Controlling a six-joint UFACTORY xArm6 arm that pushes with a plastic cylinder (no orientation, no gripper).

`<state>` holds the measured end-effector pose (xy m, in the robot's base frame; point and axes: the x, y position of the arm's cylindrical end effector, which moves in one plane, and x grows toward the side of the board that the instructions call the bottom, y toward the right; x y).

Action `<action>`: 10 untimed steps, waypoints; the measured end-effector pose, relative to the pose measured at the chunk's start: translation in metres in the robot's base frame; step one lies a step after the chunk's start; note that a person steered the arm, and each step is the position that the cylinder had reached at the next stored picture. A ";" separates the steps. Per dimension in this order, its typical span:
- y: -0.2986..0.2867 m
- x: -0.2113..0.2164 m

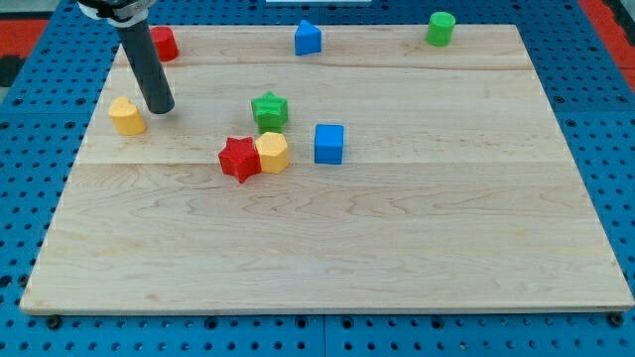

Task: Move the green star parallel to the top of the blue cube

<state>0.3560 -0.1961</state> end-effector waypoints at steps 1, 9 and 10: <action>0.007 0.000; 0.174 0.016; 0.177 0.005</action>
<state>0.3608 -0.0191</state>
